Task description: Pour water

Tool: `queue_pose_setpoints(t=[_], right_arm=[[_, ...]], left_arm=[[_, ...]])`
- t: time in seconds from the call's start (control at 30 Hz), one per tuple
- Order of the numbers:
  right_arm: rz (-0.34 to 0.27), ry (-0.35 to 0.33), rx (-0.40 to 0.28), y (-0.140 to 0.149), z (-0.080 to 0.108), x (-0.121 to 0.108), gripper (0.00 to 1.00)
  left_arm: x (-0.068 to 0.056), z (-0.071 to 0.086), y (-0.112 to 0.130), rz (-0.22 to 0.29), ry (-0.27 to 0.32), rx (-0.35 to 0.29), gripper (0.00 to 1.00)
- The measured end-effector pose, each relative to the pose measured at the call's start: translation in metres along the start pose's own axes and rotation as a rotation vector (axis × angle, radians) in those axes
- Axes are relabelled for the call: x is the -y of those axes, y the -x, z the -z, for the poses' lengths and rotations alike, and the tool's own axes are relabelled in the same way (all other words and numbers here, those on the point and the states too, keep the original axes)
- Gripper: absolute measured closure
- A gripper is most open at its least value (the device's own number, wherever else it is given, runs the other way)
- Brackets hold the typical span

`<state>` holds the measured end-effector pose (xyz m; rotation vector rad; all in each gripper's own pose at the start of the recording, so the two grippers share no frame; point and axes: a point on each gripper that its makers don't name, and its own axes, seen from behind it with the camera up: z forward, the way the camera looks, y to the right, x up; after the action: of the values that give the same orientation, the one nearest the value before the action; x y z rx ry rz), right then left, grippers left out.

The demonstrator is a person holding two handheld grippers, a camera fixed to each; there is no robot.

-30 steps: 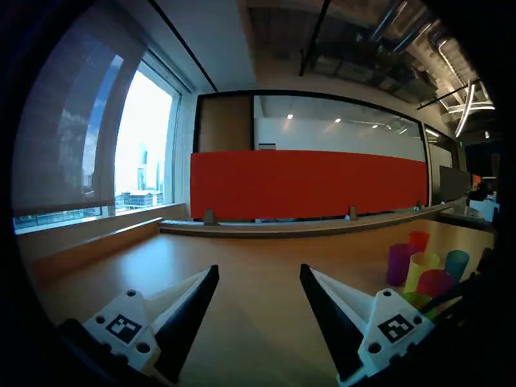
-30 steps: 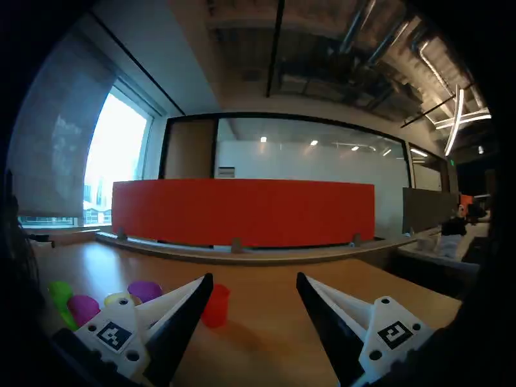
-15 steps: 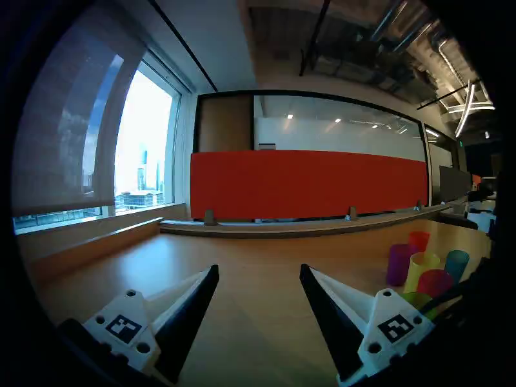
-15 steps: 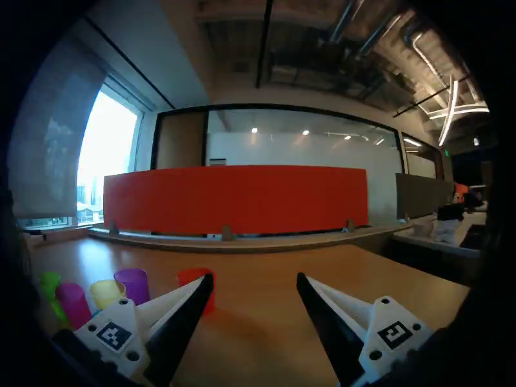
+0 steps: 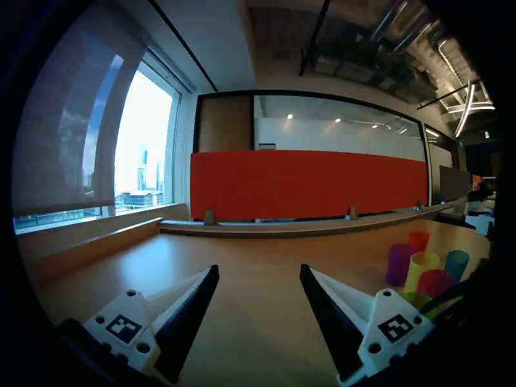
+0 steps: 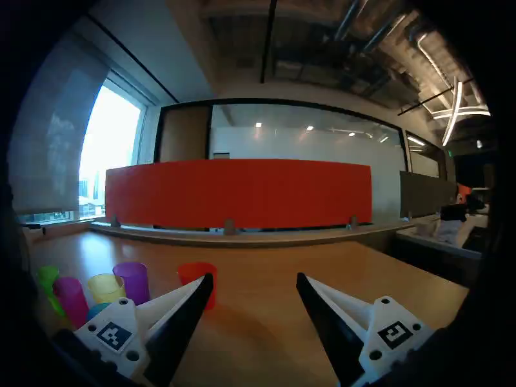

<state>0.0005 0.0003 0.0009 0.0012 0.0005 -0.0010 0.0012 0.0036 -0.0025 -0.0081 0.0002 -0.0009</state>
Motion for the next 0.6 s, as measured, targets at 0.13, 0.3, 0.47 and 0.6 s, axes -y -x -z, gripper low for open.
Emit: queue_pose_setpoints(t=[0.13, 0.3, 0.47, 0.6], right_arm=[[0.001, -0.001, 0.000, -0.0002, 0.0007, 0.0003, 0.00], [0.000, 0.000, 0.000, 0.0001, 0.0019, 0.0002, 0.00], [0.000, 0.000, 0.001, 0.0004, 0.0017, 0.0002, 0.00], [-0.001, 0.000, 0.002, 0.0004, 0.0017, -0.0001, 0.00]], left_arm=[[-0.0005, 0.0002, -0.0003, 0.000, 0.000, 0.000, 0.07], [-0.0004, 0.0001, -0.0004, 0.000, 0.000, 0.000, 0.07], [0.0002, -0.0001, -0.0005, 0.000, 0.000, 0.000, 0.07], [0.0005, 0.0001, -0.0007, 0.000, 0.000, 0.000, 0.07]])
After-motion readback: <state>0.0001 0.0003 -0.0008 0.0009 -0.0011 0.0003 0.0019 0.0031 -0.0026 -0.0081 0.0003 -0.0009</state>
